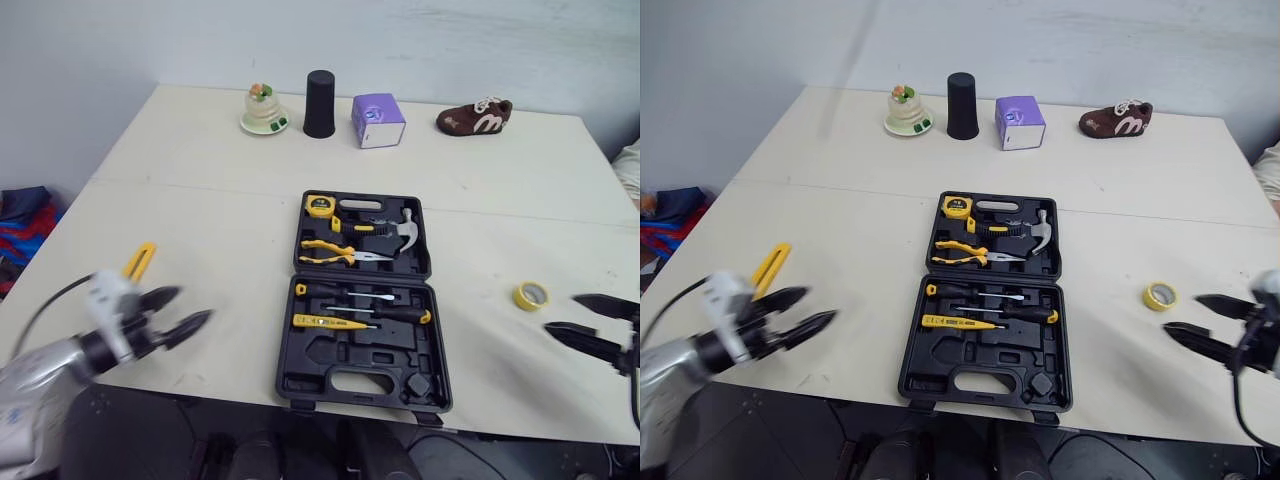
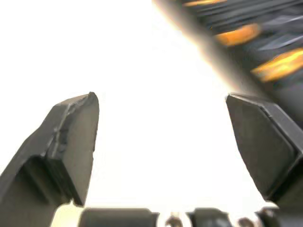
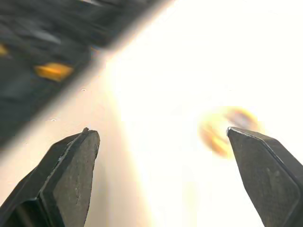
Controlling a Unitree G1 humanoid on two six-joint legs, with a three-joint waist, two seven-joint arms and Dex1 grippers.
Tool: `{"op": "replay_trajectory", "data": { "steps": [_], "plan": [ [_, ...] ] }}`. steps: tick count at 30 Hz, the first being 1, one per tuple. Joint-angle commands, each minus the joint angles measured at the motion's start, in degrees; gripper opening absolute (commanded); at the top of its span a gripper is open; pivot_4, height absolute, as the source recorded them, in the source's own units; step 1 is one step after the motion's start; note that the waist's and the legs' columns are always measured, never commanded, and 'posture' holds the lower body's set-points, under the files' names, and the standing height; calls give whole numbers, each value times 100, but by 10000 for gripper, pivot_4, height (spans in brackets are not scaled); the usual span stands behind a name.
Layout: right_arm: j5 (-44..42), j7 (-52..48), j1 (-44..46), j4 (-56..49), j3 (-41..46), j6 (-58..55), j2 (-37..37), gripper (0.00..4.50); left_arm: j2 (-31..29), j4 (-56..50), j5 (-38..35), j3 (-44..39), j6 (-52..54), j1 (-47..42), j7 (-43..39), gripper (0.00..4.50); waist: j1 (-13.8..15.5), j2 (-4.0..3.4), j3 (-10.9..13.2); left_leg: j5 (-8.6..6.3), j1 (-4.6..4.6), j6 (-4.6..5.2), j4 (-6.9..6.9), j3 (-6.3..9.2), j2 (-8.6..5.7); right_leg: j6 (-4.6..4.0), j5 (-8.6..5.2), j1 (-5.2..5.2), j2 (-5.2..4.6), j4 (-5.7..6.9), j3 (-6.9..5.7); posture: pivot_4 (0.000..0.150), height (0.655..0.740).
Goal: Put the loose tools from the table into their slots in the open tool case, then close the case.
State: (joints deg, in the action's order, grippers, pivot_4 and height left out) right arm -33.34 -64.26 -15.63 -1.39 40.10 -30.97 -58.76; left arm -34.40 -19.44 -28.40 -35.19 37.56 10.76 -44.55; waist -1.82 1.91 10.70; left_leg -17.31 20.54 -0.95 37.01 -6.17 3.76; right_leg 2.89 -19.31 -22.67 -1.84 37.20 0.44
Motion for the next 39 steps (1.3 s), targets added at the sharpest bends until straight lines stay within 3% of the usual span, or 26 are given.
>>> {"op": "replay_trajectory", "data": {
  "steps": [1, 5, 6, 14, 18, 20, 25, 29, 36, 39],
  "plan": [
    [308, -101, 125, 868, 352, 478, -209, 45000, 88, 141, -114, -1301, -205, 579, 396, 44358, 1, 1, 1, -1, 0, 1, 2, 0, 0, -1, 0, 1, -1, -8, -1, 1500, 7383],
    [586, -107, 259, 1865, 432, 936, -331, 45000, -21, 810, -120, -2220, -252, 990, 725, 44358, 18, 1, 1, -5, 0, 11, -1, -7, -4, -44, -22, 8, -20, -37, -8, 1500, 7383],
    [613, -116, 306, 2001, 425, 997, -354, 45000, -55, 901, -116, -2283, -276, 1022, 759, 44358, 19, 1, 2, -6, -1, 14, -1, -9, -7, -100, -53, 9, -25, -39, -9, 1500, 7383],
    [431, -196, 964, 2308, 417, 820, -433, 45000, -346, 861, -67, -1861, -159, 965, 936, 44358, -1, -5, 3, -27, 0, 4, -4, -23, -19, -91, -47, 11, -50, -41, -6, 1500, 7383],
    [-18, -443, 983, 1296, 356, 185, -396, 45000, -716, 996, 19, -1405, 17, 647, 1016, 44358, -5, -8, 2, -31, -6, -4, -19, -23, -18, -84, -43, 8, -49, -35, -8, 1500, 7383],
    [-410, -610, 896, 454, 297, -297, -399, 45000, -961, 1261, 77, -1127, 138, 380, 1021, 44358, -3, -13, 2, -32, -11, -7, -30, -23, -16, -7, -1, 5, -46, -27, -9, 1500, 7383],
    [-1448, -796, 1069, -1257, -17, -1253, -515, 45000, -1318, 1785, 308, -281, 66, -343, 932, 44358, -4, -18, 0, -11, -20, -2, -93, -26, -17, -13, -5, -5, -45, -43, -11, 1500, 7383],
    [-2204, -685, 2028, -2121, -778, -1487, -504, 45000, -1458, 2296, 490, 428, 120, -1090, 912, 44358, -3, -16, 1, -13, -3, -3, -97, -25, -16, -13, -9, -24, -44, -48, -17, 1500, 7383],
    [-2547, -324, 3268, -2671, -1970, -1547, -195, 45000, -1605, 3171, 918, 1301, 47, -1812, 839, 44358, 16, -19, 0, -4, 68, 0, -74, -26, -18, -11, -8, -99, -47, -23, -18, 1500, 7383],
    [-2530, -166, 3484, -2734, -2193, -1533, -67, 45000, -1582, 3309, 948, 1307, 287, -1838, 959, 36168, 18, -20, -1, 5, 64, 2, -68, -19, -19, -11, -7, -96, -49, -8, -24, 1500, 7383]
  ]
}}
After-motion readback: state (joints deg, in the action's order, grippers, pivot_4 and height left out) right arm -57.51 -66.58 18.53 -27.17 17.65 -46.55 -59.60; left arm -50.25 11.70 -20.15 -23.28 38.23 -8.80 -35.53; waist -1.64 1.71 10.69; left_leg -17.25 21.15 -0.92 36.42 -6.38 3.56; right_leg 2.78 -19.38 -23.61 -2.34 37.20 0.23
